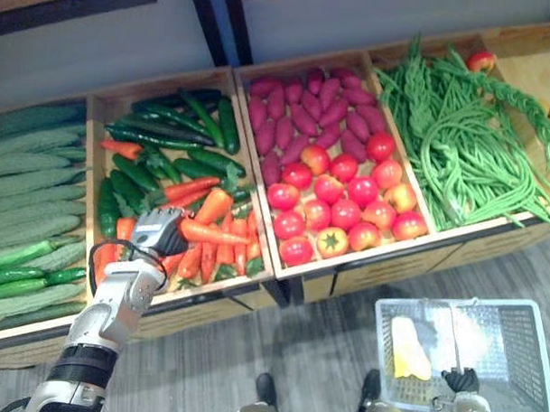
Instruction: Pick vegetable in the basket
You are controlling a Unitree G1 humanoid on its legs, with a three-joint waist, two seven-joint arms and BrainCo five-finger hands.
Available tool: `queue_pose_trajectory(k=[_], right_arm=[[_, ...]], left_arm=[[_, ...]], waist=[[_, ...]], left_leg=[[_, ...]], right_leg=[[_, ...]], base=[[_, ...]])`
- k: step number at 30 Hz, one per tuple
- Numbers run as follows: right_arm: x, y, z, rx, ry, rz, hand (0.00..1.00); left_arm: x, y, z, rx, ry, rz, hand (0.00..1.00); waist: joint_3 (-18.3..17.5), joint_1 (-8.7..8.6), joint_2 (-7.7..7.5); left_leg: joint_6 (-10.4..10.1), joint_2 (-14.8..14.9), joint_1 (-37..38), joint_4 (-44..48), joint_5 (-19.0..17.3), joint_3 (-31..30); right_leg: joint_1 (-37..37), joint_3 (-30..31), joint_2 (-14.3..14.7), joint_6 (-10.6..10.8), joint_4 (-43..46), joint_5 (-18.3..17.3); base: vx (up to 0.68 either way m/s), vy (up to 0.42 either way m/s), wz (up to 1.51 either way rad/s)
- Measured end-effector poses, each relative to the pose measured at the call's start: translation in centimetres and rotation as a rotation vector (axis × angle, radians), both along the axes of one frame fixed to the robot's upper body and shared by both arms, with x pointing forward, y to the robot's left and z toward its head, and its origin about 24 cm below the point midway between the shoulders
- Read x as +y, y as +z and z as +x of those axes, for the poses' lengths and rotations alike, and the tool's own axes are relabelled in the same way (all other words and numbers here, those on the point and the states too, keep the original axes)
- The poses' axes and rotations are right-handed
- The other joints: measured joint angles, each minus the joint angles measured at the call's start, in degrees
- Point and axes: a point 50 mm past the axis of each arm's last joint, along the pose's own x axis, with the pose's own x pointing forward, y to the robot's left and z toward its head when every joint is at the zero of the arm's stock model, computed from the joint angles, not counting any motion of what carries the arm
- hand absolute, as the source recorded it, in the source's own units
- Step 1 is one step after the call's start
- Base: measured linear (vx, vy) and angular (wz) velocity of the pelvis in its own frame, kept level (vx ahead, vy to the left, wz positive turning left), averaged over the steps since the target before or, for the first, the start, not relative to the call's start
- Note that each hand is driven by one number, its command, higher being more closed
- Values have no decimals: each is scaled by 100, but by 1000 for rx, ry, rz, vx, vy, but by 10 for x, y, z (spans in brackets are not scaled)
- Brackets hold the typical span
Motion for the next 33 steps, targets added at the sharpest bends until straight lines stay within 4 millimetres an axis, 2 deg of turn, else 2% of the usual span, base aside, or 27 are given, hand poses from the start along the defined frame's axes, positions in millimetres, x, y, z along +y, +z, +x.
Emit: queue_pose_trajectory(k=[6, 9, 15, 19, 23, 24, 28, 33], right_arm=[[-2, 3, 0, -6, 35, -20, 100], [-5, 5, 0, 8, 99, -16, 100], [-23, 32, 29, -19, 346, -102, 100], [-32, 43, 38, 16, 478, -137, 100], [-37, 59, 52, 37, 625, -194, 100], [-37, 65, 57, 36, 676, -218, 100], [-27, 79, 75, 13, 803, -264, 100], [-3, 95, 99, -18, 996, -286, 100]], left_arm=[[-20, -2, -7, 37, -114, 0, 100], [-36, -14, -9, 108, -198, 2, 100], [-68, -27, -14, 186, -365, -13, 100], [-87, -29, -18, 200, -454, -14, 100], [-113, -31, -15, 215, -569, 2, 100], [-127, -29, -13, 206, -616, -7, 100], [-151, -29, -14, 204, -705, -52, 100], [-184, -30, -21, 232, -847, -33, 100]], waist=[[-104, 15, -20], [-269, -4, -40], [-301, -164, -47], [-429, -221, -75], [-439, -278, -79], [-439, -282, -78], [-448, -295, -76], [-452, -302, -70]], left_leg=[[1, -15, 89, -54, 1, 53], [0, -18, 167, -109, 2, 197], [-35, -38, 556, -149, -70, 820], [-88, -11, 692, -153, -146, 1258], [-121, 5, 838, -163, -168, 1666], [-149, 19, 900, -169, -187, 1869], [-228, 34, 1100, -181, -261, 2319], [-309, 90, 1211, -153, -314, 2767]], right_leg=[[71, 60, 22, -21, -128, 103], [69, 181, 55, -29, -223, 175], [46, 772, 138, -46, -303, 333], [-61, 1199, 245, -48, -400, 424], [-112, 1542, 338, -47, -516, 614], [-140, 1688, 369, -46, -519, 651], [-152, 2088, 470, -58, -590, 743], [-271, 2421, 640, -56, -623, 789]], base=[[-12, -3, -6], [-5, -11, -23], [-36, -12, -49], [-61, -45, -62], [-46, -58, -52], [-52, -49, -55], [-77, -35, -60], [-67, -44, -40]])
